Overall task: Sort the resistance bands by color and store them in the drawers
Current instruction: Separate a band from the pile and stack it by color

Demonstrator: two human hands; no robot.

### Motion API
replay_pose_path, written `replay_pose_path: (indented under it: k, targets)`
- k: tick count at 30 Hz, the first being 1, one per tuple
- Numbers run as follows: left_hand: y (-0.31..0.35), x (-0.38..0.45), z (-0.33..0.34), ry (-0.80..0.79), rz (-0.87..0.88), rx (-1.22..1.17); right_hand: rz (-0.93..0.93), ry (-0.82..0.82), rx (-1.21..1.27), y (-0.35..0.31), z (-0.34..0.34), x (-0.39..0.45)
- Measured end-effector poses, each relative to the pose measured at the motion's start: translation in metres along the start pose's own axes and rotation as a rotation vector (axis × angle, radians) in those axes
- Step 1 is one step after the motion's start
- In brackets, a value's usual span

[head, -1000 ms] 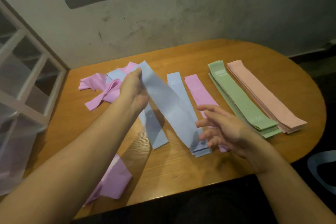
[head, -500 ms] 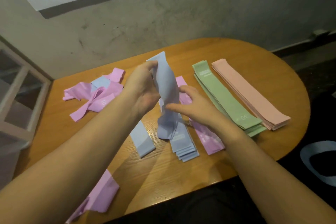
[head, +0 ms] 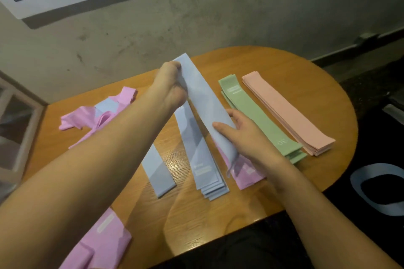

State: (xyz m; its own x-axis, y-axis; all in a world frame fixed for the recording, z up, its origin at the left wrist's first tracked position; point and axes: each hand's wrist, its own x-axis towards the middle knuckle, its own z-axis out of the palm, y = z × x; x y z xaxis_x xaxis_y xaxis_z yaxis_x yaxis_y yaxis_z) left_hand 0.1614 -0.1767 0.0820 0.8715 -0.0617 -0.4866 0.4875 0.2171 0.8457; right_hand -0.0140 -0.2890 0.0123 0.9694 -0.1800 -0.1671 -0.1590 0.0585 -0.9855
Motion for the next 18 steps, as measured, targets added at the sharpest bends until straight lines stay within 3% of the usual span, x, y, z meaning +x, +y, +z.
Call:
replay_pose_path:
  k: [5, 9, 12, 18]
  targets:
    - [-0.039, 0.026, 0.002, -0.013, 0.015, 0.233, 0.051, 0.058, -0.258, 0.021, -0.014, -0.009]
    - [-0.052, 0.035, 0.000, -0.056, 0.199, 0.585, 0.085, 0.017, -0.526, 0.033, -0.017, -0.017]
    - [-0.052, 0.044, -0.003, -0.086, 0.290, 0.706, 0.109, 0.018, -0.516, 0.035, -0.014, -0.017]
    - [-0.038, 0.057, -0.023, -0.039, 0.416, 0.710, 0.084, 0.019, -0.434, 0.024, -0.006, -0.010]
